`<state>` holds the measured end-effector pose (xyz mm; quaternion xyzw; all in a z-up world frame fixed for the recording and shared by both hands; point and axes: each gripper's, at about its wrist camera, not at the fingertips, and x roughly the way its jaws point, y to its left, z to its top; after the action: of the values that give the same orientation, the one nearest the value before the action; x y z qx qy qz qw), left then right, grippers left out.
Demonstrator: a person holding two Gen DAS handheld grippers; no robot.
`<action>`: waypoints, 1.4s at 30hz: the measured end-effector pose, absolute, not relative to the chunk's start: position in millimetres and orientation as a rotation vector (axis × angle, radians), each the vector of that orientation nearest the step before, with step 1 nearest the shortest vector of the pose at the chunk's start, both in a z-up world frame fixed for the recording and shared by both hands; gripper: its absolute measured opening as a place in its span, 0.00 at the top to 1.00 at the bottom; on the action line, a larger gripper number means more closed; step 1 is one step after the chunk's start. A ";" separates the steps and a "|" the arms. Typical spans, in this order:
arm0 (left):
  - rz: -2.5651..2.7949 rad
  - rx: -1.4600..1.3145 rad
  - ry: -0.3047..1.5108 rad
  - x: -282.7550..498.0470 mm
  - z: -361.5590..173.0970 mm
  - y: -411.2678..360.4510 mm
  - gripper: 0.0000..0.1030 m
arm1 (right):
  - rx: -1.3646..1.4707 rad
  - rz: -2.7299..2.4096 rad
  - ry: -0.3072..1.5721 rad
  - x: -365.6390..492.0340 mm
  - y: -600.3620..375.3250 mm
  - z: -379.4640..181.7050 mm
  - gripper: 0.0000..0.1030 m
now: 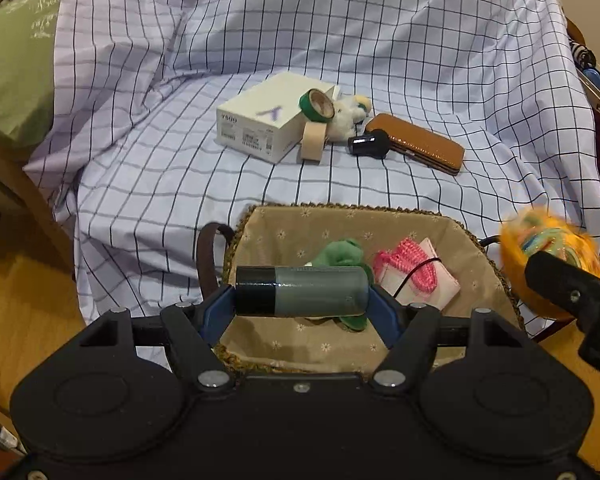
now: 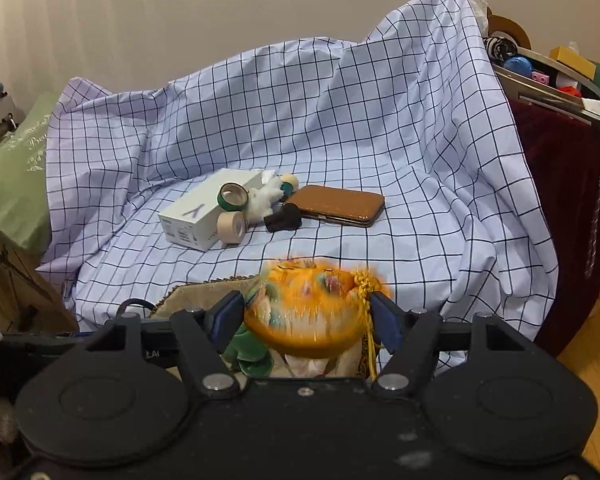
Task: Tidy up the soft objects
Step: 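Carry the dark bottle with the left tool while the right tool carries the pouch to the basket, then open the left tool over the basket while the right tool drops the pouch in, then withdraw both tools from the basket back toward the remaining objects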
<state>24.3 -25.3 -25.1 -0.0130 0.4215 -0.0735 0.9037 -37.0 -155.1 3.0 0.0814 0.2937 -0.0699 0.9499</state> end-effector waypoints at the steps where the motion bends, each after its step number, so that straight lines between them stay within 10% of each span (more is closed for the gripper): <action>1: -0.151 -0.034 0.879 24.9 -26.5 -24.1 0.35 | 0.164 -0.141 0.602 -36.6 -154.5 2.3 0.36; 15: -0.143 -0.063 0.929 29.9 -37.8 -19.0 0.35 | 0.165 -0.120 0.639 -19.9 -153.5 -12.8 0.54; 42: -0.124 -0.034 0.895 25.2 -31.7 -19.2 0.20 | 0.205 -0.113 0.567 -0.6 -158.5 -13.2 0.49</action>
<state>25.2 -19.2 -31.7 -0.0165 0.4326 -0.0599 0.8994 -0.6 -158.5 -13.2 0.1010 0.2788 -0.0556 0.9534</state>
